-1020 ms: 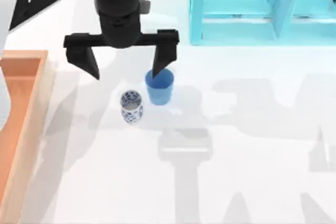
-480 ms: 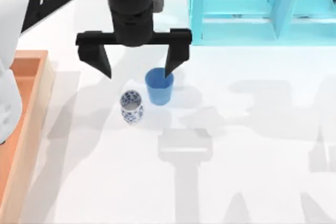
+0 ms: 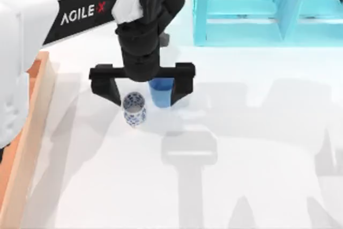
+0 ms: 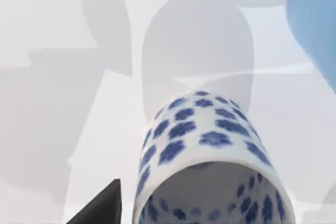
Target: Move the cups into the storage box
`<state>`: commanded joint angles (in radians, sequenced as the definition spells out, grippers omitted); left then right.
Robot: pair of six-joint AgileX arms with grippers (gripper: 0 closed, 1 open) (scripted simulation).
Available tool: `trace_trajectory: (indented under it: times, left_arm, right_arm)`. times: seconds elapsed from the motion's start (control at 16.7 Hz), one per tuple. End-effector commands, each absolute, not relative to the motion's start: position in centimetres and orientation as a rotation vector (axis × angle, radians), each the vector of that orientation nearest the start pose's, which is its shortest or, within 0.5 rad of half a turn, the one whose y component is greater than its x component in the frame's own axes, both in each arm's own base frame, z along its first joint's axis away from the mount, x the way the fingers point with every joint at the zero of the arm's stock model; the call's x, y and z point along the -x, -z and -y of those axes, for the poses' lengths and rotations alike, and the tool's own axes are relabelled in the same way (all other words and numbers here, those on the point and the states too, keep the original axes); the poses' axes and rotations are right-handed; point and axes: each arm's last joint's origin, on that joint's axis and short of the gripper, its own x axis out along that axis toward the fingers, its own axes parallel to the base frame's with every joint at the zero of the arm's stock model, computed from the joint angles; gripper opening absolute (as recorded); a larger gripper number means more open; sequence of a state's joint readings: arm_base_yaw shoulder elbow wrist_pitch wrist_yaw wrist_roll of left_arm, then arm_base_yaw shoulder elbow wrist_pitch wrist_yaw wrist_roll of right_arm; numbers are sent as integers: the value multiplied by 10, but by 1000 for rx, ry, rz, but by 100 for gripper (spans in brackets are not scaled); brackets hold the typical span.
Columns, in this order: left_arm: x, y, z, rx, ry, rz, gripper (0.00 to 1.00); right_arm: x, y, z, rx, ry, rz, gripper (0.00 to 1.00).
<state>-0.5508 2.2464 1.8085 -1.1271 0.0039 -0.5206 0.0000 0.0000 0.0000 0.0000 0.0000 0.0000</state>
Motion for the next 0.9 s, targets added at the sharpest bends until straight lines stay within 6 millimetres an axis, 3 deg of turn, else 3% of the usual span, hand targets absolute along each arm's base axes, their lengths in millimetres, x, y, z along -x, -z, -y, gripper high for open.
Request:
trace_trajectory:
  times: [0.18,0.42,0.9]
  left_arm:
    - [-374,-138,224,-16,16,-1572,100]
    - [-374,-138,224,-16,16,-1572,100]
    - [-374,-138,224,-16,16,-1572,40]
  right_arm:
    - [-106,-160,1,0,0,0,100]
    - [-106,-160,1,0,0,0,100]
    - [-106,-160,1,0,0,0,100]
